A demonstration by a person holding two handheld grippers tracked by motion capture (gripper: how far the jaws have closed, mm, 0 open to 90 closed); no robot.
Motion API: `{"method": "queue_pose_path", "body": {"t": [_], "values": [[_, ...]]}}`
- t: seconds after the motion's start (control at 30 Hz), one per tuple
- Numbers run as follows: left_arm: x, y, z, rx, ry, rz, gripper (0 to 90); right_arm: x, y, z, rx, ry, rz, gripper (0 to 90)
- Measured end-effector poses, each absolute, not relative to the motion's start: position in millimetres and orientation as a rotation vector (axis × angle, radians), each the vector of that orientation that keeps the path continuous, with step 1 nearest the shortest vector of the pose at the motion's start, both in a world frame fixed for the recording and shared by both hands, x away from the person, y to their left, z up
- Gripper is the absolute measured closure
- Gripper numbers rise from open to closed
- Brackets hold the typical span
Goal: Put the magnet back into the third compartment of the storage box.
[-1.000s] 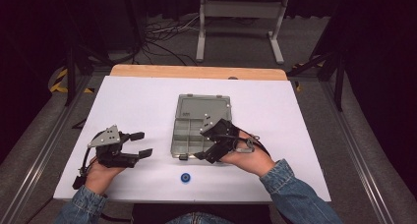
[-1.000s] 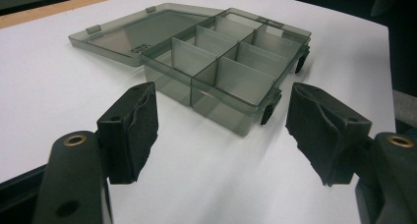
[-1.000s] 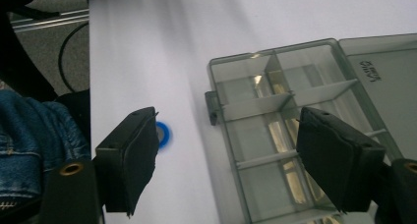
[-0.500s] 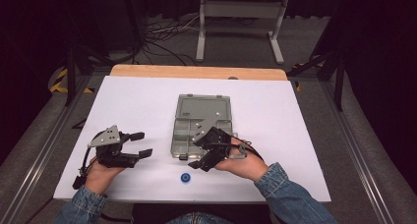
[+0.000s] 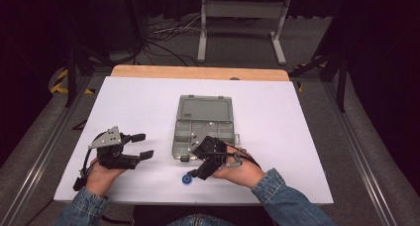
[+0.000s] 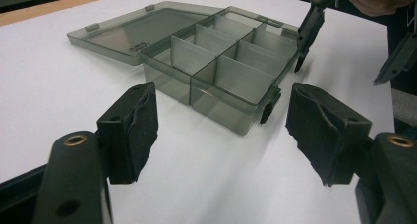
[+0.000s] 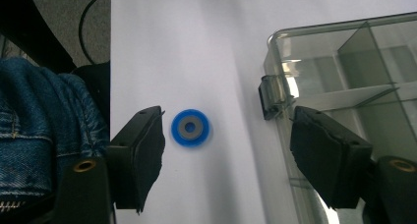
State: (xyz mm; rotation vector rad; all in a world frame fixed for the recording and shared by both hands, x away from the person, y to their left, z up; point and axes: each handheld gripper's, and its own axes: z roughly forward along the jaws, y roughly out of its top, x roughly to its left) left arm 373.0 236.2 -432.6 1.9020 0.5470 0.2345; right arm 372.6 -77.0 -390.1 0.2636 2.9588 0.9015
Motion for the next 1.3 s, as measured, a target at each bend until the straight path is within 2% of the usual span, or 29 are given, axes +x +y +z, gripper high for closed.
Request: {"method": "queue_pose_path", "body": {"t": [1.0, 1.3], "values": [[373, 236, -432, 1.905, 0.546, 0.233, 28.7, 356, -56, -427, 0.214, 3.054, 0.782, 29.4], [373, 236, -433, 1.906, 0.544, 0.233, 28.7, 353, -53, -433, 0.194, 3.055, 0.758, 33.0]]}}
